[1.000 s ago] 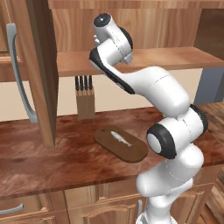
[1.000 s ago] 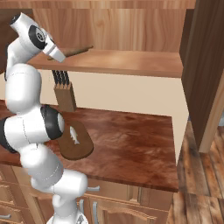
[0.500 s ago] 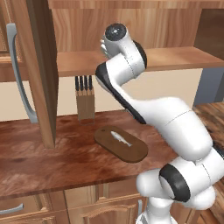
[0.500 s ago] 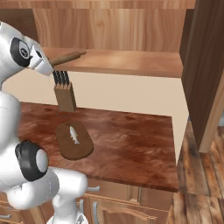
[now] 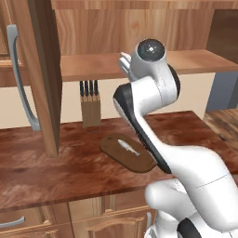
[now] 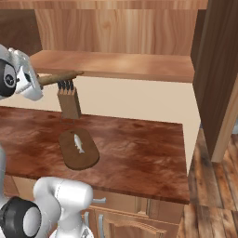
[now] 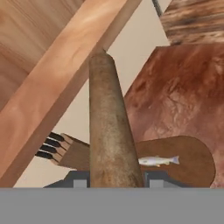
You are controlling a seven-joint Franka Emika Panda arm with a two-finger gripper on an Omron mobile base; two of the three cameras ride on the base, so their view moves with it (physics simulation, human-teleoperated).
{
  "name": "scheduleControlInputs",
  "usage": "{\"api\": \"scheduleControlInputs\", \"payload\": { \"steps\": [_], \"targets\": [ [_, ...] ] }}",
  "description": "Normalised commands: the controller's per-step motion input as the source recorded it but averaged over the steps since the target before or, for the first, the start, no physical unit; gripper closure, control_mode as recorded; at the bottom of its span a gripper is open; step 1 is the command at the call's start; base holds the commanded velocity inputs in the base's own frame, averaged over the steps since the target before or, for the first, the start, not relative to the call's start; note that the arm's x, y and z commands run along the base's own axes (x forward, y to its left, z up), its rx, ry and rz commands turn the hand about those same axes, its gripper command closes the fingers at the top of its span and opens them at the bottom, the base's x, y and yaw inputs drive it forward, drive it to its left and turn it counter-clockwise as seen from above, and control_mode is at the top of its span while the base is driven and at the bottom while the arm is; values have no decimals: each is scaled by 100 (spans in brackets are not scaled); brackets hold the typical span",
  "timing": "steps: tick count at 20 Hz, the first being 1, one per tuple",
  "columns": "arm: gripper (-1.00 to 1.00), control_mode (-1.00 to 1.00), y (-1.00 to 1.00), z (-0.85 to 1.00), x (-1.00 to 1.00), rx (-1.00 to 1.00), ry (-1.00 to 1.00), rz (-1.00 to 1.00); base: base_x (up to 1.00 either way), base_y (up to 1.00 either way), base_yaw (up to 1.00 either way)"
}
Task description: Open the cabinet, retrieve the rolling pin, and place it next to the meat on the cutting board to prepare for tenderizing.
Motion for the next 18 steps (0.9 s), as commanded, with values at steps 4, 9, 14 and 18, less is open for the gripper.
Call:
{"api": "scheduleControlInputs", "payload": {
  "steps": [4, 9, 14, 18],
  "targets": [
    [100, -100, 0, -15, -100, 15, 0, 0, 0, 0, 0],
    [100, -100, 0, -16, -99, 15, 1, 0, 0, 0, 0],
    [100, -100, -14, -19, -41, 11, 14, 0, 0, 0, 0],
    [100, -100, -28, -30, 1, 1, 21, 7, 0, 0, 0]
  ]
}}
